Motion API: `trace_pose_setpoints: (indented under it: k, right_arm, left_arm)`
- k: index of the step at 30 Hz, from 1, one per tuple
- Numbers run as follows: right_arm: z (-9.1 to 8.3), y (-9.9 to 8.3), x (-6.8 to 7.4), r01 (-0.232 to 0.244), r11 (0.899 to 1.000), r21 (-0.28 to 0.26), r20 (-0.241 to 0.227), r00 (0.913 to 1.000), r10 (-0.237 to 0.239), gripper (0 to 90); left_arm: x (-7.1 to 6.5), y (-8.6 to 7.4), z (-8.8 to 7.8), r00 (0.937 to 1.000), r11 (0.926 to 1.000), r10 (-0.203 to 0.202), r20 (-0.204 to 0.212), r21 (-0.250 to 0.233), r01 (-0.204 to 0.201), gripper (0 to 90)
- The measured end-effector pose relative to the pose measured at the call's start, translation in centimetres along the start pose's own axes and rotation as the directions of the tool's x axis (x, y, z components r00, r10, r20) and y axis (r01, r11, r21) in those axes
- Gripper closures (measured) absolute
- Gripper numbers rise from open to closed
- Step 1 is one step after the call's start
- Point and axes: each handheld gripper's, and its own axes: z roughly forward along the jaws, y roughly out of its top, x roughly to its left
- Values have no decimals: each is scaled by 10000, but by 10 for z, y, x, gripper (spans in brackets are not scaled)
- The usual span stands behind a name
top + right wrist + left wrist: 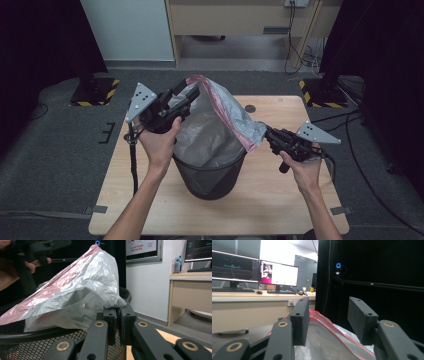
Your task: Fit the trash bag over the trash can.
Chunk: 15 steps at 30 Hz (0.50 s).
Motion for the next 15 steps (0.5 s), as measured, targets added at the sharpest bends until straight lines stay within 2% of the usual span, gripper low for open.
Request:
trace_pose_setpoints:
  k: [3,5,8,10,13,15]
  right_arm:
    - [0,0,0,30,10000,-24,0,10000,-30,860]
    - [0,0,0,62,10000,-8,-6,10000,-62,859]
    - [0,-1,0,20,10000,7,-12,10000,-20,858]
    - [0,-1,0,26,10000,11,-9,10000,-26,858]
    - [0,-1,-1,26,10000,10,-18,10000,-26,857]
    - [0,-1,-1,33,10000,12,-15,10000,-33,856]
  left_arm:
    - [1,-6,10,9998,9997,-77,-171,252,81,462]
    - [2,-11,16,9994,9987,-281,-209,411,289,451]
    - [5,-19,21,9985,9966,-468,-283,671,486,449]
    - [8,-23,22,9976,9950,-516,-472,829,554,448]
    - [9,-26,25,9975,9927,-592,-387,1028,629,446]
    - [9,-26,26,9977,9930,-618,-278,987,643,437]
